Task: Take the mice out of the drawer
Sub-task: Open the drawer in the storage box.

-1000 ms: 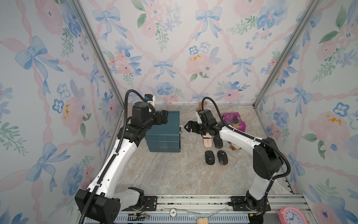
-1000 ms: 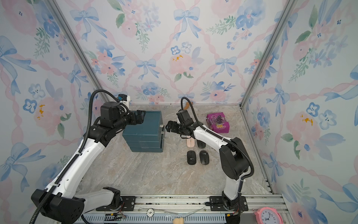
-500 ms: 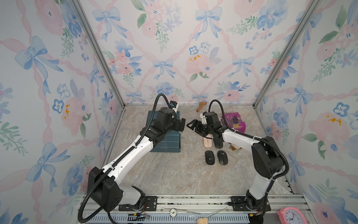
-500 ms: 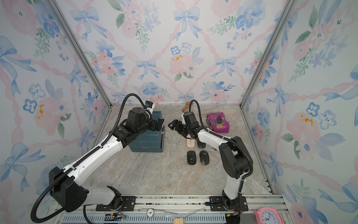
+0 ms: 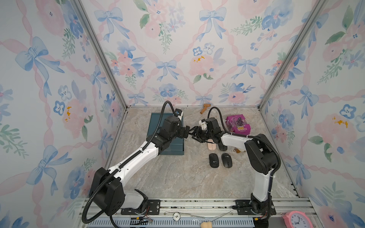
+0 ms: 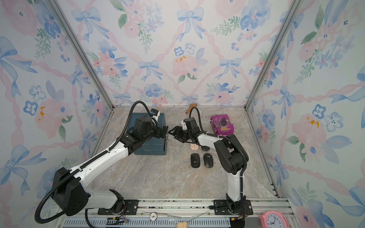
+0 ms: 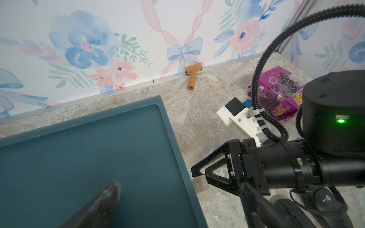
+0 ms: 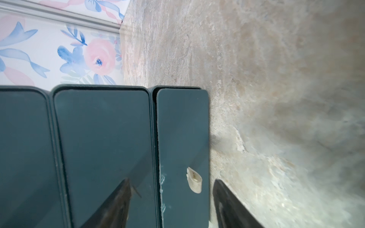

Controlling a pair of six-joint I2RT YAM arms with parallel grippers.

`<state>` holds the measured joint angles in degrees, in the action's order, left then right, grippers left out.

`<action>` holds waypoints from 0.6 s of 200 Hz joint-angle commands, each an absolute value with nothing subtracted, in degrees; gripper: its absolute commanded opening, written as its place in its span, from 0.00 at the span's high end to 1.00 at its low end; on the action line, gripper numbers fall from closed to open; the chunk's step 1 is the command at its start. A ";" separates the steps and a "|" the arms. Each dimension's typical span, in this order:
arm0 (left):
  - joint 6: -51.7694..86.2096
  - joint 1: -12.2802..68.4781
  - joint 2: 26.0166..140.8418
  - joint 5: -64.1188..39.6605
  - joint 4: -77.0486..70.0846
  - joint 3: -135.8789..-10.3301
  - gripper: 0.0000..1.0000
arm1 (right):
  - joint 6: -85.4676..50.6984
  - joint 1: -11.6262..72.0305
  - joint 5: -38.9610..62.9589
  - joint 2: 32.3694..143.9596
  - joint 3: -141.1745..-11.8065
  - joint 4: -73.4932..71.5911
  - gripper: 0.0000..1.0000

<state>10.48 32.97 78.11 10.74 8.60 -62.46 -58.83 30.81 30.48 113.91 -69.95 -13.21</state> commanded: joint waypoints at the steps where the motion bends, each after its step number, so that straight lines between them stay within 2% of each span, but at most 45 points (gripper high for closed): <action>1: 11.44 33.13 77.16 11.59 7.91 -61.62 0.02 | -59.08 31.07 32.06 115.95 -68.81 -14.66 0.38; 80: 11.43 33.17 75.68 13.05 8.23 -60.89 0.02 | -60.37 31.65 33.80 119.60 -68.47 -18.00 0.56; 120: 12.37 33.19 76.08 13.57 8.94 -61.10 0.02 | -60.85 32.08 35.54 120.59 -68.53 -19.25 0.60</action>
<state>10.94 32.97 76.86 12.43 8.27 -61.71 -60.49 31.29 33.50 119.39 -69.17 -16.95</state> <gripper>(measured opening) 0.979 0.404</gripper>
